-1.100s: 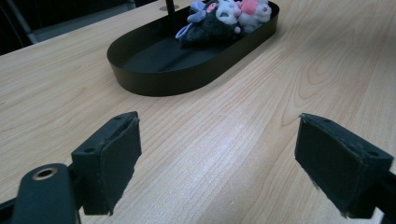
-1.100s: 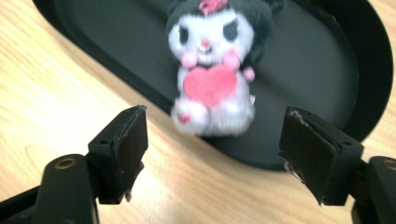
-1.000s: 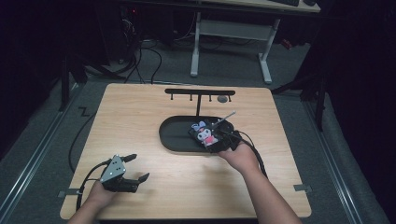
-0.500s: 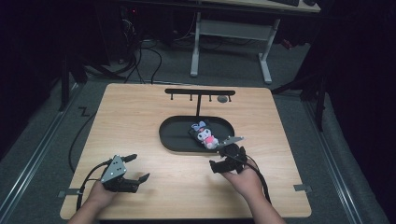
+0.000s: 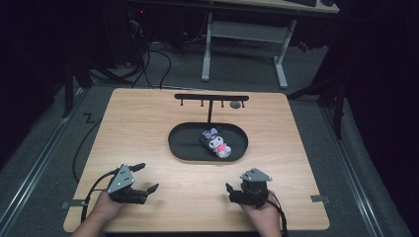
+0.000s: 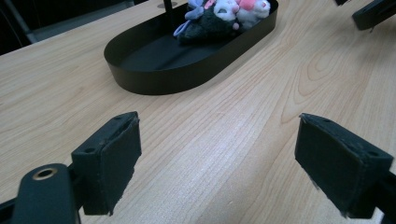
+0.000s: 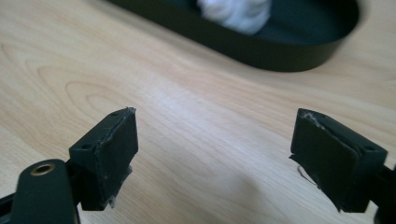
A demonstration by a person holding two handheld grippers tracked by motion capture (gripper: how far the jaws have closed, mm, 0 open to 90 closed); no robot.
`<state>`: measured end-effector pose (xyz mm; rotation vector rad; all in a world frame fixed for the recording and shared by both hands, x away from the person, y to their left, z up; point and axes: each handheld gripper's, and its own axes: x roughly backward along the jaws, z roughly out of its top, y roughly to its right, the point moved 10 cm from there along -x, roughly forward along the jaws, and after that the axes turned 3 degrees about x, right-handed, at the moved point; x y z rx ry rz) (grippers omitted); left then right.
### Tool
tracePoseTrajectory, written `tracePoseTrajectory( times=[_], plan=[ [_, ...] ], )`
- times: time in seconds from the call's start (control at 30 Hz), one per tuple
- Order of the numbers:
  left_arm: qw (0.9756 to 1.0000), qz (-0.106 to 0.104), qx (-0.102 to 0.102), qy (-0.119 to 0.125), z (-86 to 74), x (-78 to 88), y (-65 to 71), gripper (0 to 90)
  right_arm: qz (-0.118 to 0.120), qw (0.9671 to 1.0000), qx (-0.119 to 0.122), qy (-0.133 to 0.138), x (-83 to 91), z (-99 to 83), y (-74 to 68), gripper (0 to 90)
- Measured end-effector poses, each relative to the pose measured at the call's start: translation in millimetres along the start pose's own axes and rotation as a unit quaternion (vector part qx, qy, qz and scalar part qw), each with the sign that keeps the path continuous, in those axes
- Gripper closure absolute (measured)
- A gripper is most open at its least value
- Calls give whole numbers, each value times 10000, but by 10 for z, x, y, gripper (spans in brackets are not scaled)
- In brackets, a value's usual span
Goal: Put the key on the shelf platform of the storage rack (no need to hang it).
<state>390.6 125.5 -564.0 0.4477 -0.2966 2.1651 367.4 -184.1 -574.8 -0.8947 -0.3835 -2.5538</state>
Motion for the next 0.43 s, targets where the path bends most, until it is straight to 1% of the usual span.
tracePoseTrajectory(
  times=[0.03, 0.1, 0.13, 0.23, 0.33, 0.37, 0.43],
  plan=[
    [10000, -1, 8, -4, 1, -6, -2, 154, -111, 9997, 14, 233, 89, -4, 17, 152],
    [10000, -6, 8, -4, 1, -5, -1, 154, -133, 9995, -27, 285, 136, -2, 66, 152],
    [10000, 9, 8, -9, 0, -6, -7, 154, -143, 9992, -160, 328, 144, -13, 112, 151],
    [10000, 31, -8, -29, -3, -11, -4, 154, -77, 9989, -360, 299, 132, -41, 167, 149],
    [10000, 35, -26, -45, -7, -9, 1, 154, -39, 9988, -415, 241, 128, -63, 174, 146],
    [10000, 38, -25, -45, -6, -9, 1, 154, 28, 9987, -469, 184, 121, -74, 163, 143],
    [10000, 34, -26, -46, -6, -8, 2, 154, 39, 9986, -480, 196, 120, -69, 157, 142]
  ],
)
